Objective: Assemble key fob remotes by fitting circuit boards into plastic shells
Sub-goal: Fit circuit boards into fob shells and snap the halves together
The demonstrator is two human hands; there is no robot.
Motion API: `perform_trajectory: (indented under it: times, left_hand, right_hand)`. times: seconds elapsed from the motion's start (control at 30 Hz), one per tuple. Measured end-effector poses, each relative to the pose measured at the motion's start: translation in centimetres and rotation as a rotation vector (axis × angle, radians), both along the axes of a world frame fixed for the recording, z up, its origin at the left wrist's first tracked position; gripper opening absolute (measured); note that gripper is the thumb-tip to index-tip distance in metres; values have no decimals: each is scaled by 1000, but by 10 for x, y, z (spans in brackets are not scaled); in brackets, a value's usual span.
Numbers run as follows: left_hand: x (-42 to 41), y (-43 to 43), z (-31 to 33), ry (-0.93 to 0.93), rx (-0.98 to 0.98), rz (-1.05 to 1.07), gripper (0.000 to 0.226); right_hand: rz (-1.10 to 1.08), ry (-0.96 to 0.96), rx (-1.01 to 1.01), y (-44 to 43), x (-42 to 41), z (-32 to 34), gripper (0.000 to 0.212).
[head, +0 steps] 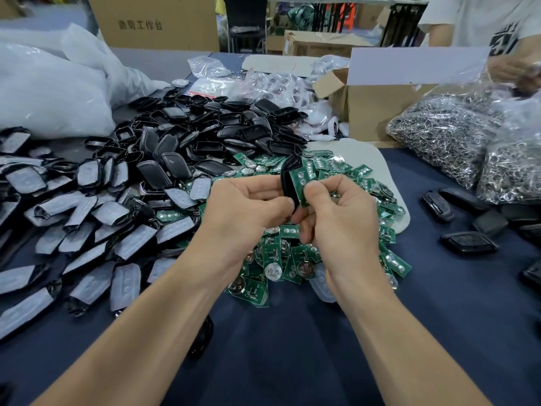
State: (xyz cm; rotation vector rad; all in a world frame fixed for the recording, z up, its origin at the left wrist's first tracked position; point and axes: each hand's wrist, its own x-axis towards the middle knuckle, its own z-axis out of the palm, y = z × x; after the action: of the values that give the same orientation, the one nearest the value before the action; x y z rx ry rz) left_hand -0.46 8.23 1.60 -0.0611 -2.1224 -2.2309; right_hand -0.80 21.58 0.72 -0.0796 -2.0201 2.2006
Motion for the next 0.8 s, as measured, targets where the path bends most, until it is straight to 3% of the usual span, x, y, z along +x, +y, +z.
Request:
perform_trajectory:
  times: [0.33,0.5,0.7,0.8]
  left_hand:
    - [-3,2,-5,-63,13,16,23]
    - [-3,2,-4,-64,32,0,24]
    - [-1,4,-1,-32,56,101,15]
    - [-2,5,-4,30,-31,193,17]
  right_hand:
    - [61,28,-46,2,-1,2,27]
    - [-2,26,67,2,-2,-1,26]
    - [-16,2,113,1,-1,1,26]
    - [53,3,120,1,1,3,26]
